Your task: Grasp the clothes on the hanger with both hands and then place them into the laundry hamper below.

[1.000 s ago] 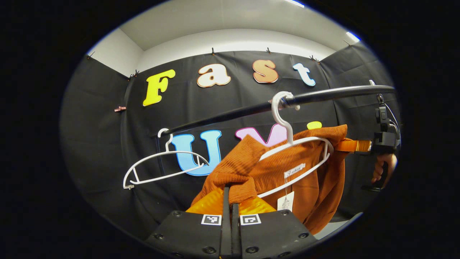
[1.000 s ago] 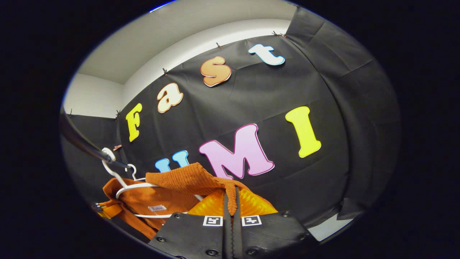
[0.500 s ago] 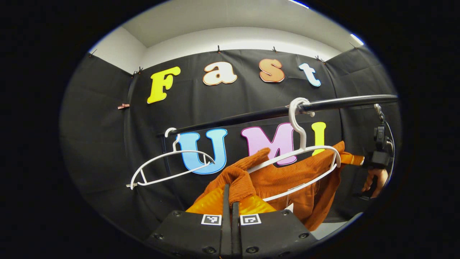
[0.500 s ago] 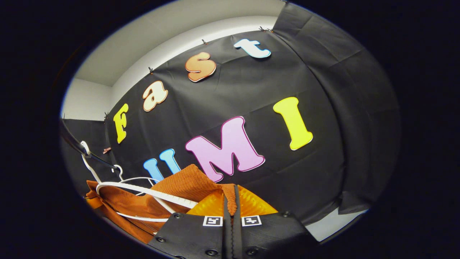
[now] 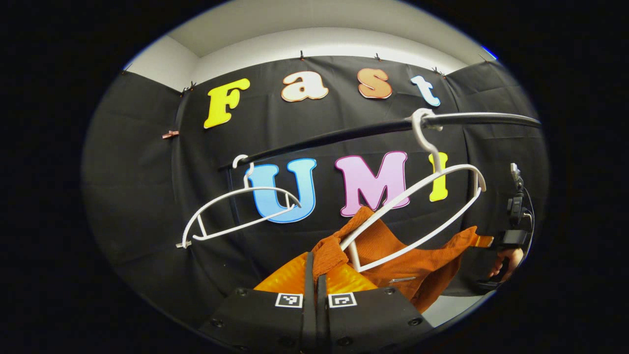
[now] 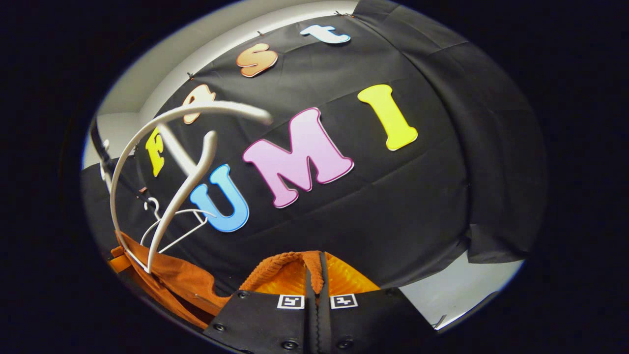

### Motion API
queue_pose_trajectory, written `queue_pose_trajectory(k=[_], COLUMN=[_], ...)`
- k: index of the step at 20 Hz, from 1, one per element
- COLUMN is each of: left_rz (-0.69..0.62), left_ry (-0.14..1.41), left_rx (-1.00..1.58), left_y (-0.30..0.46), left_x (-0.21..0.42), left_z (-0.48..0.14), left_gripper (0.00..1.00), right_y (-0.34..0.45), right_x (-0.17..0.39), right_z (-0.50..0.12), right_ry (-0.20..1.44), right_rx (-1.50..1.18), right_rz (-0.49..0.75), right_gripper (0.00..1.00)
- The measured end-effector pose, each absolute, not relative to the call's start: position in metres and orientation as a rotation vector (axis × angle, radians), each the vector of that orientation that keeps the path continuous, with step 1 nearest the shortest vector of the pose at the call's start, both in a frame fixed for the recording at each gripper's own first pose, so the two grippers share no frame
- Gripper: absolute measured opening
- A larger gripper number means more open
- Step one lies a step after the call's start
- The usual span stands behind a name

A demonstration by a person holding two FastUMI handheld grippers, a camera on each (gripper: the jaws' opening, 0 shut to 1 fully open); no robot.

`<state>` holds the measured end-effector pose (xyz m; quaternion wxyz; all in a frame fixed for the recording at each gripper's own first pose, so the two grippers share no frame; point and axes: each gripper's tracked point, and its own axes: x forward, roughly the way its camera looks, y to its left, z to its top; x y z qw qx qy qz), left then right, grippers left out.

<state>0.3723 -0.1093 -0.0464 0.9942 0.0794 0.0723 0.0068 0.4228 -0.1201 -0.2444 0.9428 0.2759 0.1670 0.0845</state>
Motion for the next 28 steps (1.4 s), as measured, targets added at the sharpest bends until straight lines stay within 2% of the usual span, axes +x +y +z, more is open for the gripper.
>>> queue_pose_trajectory(k=[7, 13, 15, 18, 22, 25, 28], left_rz=[0.002, -0.183, -0.258, -0.35, -0.372, -0.359, -0.35], left_ry=[0.293, 0.373, 0.387, 0.326, 0.277, 0.364, 0.511], left_rx=[0.076, 0.089, 0.081, 0.06, 0.064, 0.09, 0.1], left_y=[-0.073, -0.115, -0.142, -0.174, -0.181, -0.172, -0.163], left_x=[0.352, 0.339, 0.33, 0.318, 0.326, 0.33, 0.322], left_z=[-0.134, -0.194, -0.196, -0.165, -0.147, -0.197, -0.275], left_gripper=[0.05, 0.05, 0.05, 0.05, 0.05, 0.05, 0.05], right_y=[-0.078, -0.023, -0.004, 0.02, 0.032, 0.021, 0.01], right_x=[0.367, 0.317, 0.302, 0.286, 0.284, 0.282, 0.269], right_z=[-0.271, -0.287, -0.284, -0.255, -0.233, -0.281, -0.354], right_ry=[0.438, 0.527, 0.546, 0.515, 0.482, 0.56, 0.696], right_rx=[0.53, 0.478, 0.481, 0.486, 0.477, 0.384, 0.29], right_rz=[0.213, 0.277, 0.303, 0.349, 0.382, 0.337, 0.274], right_gripper=[0.05, 0.05, 0.05, 0.05, 0.05, 0.05, 0.05])
